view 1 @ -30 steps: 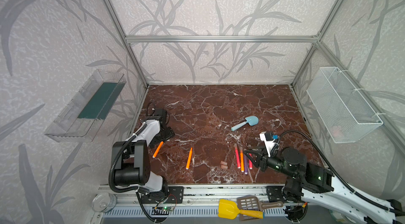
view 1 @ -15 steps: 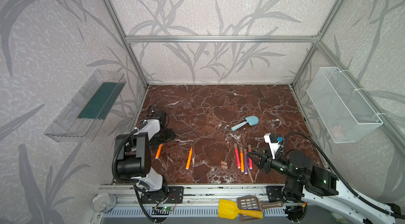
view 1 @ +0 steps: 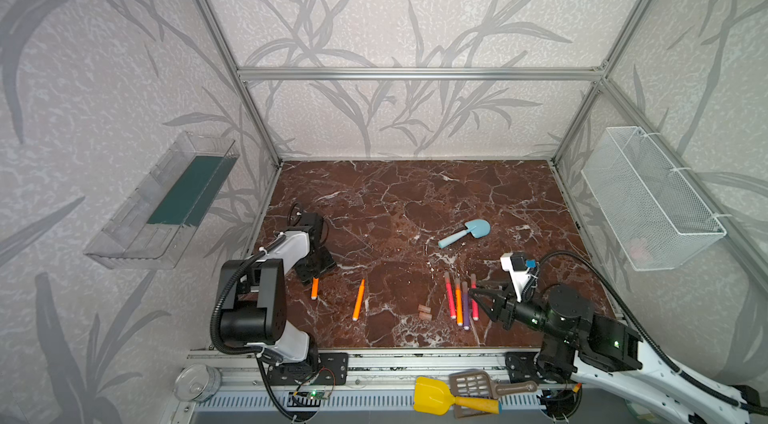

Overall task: Insert the pens into the pen caps
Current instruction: 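Lower the left gripper onto the orange marker and align its fingers, then close the left gripper on the orange marker and lift it upright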

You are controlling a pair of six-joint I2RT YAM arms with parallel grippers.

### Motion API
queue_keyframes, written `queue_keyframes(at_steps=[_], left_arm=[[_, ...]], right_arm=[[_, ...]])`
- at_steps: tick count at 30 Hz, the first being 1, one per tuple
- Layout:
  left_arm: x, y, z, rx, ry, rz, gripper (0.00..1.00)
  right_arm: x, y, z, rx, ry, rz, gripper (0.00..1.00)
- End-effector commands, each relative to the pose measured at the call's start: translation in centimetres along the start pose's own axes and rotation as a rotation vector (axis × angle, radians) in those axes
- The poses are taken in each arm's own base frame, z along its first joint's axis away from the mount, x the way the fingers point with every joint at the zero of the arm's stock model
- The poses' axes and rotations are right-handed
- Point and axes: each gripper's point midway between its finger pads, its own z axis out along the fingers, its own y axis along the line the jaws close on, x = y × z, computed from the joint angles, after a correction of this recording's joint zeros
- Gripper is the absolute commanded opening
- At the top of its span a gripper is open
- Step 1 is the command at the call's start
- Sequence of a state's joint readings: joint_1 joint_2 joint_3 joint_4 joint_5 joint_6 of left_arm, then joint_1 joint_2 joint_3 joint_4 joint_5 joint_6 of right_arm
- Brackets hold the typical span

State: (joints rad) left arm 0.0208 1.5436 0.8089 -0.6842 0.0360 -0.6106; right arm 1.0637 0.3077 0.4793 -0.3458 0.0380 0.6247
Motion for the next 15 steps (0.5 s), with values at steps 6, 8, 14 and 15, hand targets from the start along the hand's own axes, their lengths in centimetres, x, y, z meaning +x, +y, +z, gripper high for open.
queue_keyframes(at_steps=[6, 8, 14, 15], left_arm=[[4.4, 2.0, 0.5, -0.082, 0.075, -0.011, 0.5], [4.8, 2.0, -0.1, -0.08, 0.055, -0.005, 0.5], [6.3, 2.3, -0.9, -0.065, 0.003, 0.004, 0.49], [6.5, 2.4, -0.8, -0.065, -0.002, 0.001, 0.48]], right_arm=[[0.5, 0.3, -0.5, -0.034, 0.009, 0.038, 0.43], [0.7, 0.3, -0.4, -0.035, 0.014, 0.041, 0.43], [0.9, 0.3, -0.2, -0.038, 0.022, 0.051, 0.43], [0.9, 0.3, -0.2, -0.038, 0.022, 0.051, 0.43]])
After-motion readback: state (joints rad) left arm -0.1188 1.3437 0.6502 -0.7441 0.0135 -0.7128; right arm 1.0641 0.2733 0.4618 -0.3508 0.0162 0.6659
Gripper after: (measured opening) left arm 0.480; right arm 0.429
